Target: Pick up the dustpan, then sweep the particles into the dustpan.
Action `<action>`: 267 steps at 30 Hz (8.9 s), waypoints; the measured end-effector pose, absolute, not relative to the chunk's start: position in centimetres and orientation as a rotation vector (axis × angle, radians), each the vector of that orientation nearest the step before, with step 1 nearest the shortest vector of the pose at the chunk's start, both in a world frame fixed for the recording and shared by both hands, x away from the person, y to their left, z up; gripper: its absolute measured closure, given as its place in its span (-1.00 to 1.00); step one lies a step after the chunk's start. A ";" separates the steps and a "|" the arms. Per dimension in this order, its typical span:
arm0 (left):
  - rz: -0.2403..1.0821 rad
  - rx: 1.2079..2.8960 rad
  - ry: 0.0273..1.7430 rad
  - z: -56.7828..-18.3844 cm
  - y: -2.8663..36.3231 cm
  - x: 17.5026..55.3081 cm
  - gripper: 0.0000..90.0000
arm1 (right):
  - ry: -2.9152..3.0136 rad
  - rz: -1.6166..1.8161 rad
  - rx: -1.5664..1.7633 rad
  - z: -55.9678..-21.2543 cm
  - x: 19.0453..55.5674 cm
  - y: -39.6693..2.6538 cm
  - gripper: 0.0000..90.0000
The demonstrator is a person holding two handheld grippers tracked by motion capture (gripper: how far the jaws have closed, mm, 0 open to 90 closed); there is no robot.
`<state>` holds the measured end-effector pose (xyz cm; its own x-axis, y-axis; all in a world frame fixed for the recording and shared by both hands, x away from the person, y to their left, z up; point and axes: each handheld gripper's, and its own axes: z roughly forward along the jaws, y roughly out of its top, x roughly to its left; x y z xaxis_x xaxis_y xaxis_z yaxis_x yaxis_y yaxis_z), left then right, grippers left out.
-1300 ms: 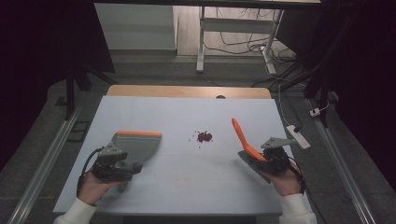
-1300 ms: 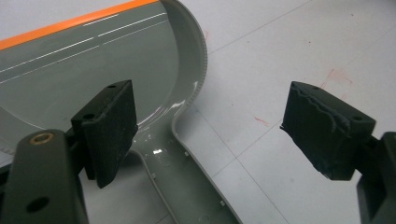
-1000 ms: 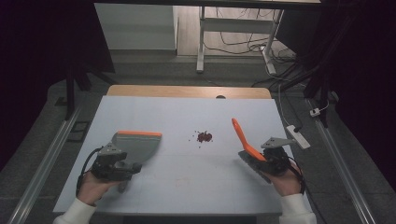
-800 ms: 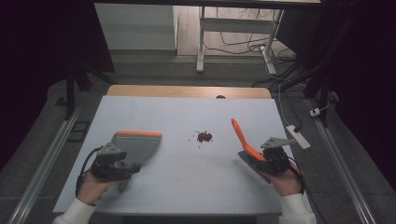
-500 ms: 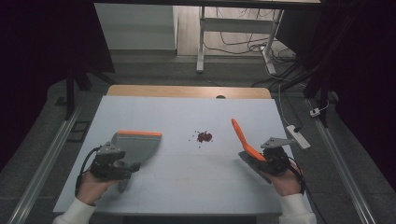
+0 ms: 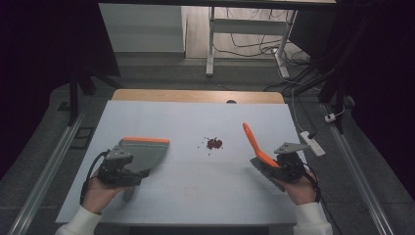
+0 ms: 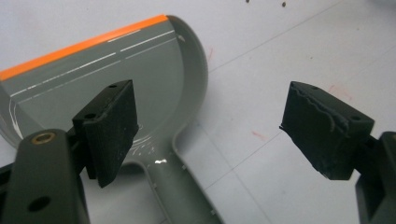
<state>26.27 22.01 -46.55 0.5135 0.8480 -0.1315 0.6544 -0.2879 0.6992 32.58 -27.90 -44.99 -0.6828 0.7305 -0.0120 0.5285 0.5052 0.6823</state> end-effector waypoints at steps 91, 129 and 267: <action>0.063 1.871 1.644 -52.1 25.3 28.3 0.37 | 2.442 0.960 1.005 -44.8 32.4 -27.5 0.57; 0.159 1.889 1.294 -51.3 27.4 30.3 0.37 | 2.344 0.962 1.097 -45.5 32.7 -27.7 0.57; -0.132 2.420 0.744 -50.8 19.0 33.7 0.37 | 2.307 1.091 1.055 -48.3 44.3 -18.2 0.57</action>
